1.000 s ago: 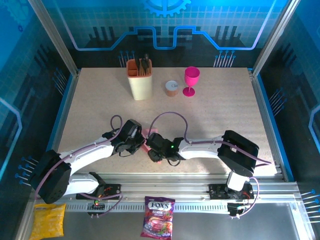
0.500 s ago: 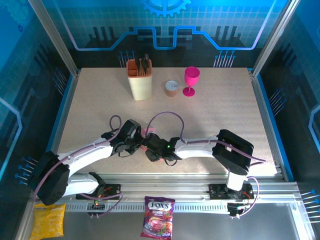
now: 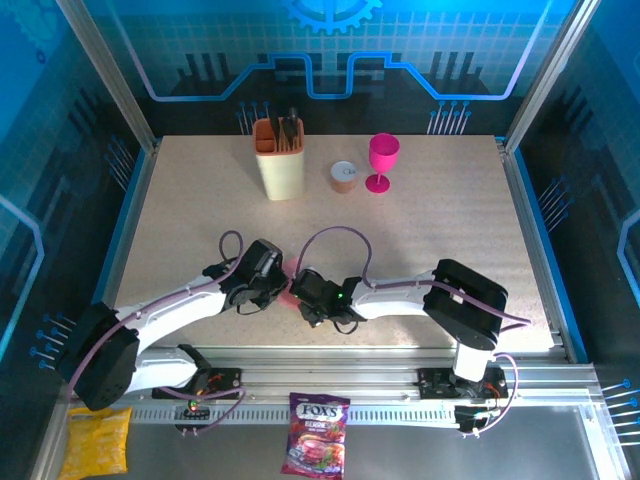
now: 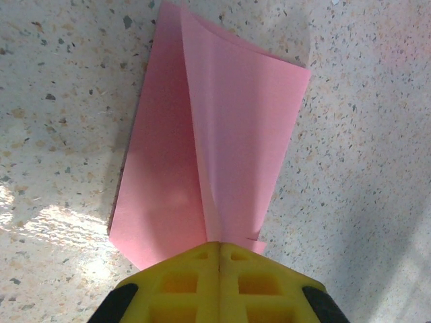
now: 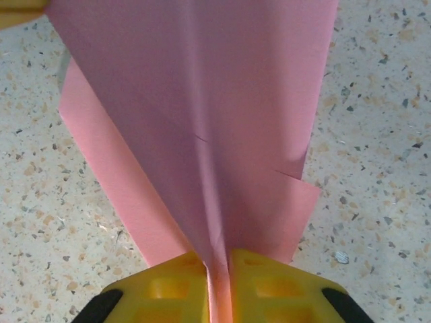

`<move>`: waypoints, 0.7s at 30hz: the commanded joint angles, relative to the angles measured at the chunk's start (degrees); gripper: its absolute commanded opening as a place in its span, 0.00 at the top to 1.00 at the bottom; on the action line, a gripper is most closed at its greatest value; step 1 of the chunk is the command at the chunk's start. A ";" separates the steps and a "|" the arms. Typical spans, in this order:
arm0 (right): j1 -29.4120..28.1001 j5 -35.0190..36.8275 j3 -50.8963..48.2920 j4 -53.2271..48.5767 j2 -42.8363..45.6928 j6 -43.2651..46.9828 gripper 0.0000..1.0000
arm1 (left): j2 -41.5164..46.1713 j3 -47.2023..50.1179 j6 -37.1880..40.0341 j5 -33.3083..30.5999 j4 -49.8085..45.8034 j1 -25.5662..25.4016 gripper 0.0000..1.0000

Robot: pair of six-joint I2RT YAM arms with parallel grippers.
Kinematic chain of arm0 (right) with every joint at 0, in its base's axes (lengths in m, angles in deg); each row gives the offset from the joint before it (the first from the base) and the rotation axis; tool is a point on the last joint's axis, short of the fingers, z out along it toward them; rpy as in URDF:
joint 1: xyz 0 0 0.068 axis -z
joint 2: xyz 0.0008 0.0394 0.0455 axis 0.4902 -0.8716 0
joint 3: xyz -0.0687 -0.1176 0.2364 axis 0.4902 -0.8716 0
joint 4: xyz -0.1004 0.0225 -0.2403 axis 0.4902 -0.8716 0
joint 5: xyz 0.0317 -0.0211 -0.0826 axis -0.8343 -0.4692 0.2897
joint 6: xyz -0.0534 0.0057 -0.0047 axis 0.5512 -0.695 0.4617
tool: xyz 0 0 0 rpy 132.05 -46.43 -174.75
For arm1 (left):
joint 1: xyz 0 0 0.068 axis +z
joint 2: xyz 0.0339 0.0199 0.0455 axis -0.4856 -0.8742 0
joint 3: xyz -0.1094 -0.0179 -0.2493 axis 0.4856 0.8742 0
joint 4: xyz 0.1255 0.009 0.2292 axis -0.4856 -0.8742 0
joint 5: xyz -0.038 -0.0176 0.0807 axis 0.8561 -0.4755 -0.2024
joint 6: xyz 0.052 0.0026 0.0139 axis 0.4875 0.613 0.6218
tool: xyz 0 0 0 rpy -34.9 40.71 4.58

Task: Fold a paper plane with a square sheet of paper (pick it up from the middle)
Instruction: Fourth fold the wing at the center of the table.

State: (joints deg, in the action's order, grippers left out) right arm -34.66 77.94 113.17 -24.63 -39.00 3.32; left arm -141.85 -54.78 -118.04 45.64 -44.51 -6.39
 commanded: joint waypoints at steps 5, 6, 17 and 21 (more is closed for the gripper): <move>3.71 -3.11 -3.56 2.18 0.92 -0.49 1.00 | 1.14 -2.28 0.18 -1.61 -1.25 -0.29 1.00; 4.34 -4.39 -4.24 3.13 1.12 -0.42 1.00 | 1.23 -2.55 0.95 -1.79 -1.16 -0.33 1.00; 10.80 -18.96 -13.00 15.42 1.07 -2.95 1.00 | 6.78 -2.45 5.86 -8.34 -6.59 -0.29 0.82; 12.27 -22.54 -14.67 18.07 0.53 -3.61 1.00 | 7.18 -0.50 8.34 -6.23 -2.66 -0.36 0.68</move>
State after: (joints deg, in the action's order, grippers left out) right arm -23.49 58.46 101.32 -4.02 -36.27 0.96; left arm -135.27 -56.66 -112.49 39.69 -47.64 -6.70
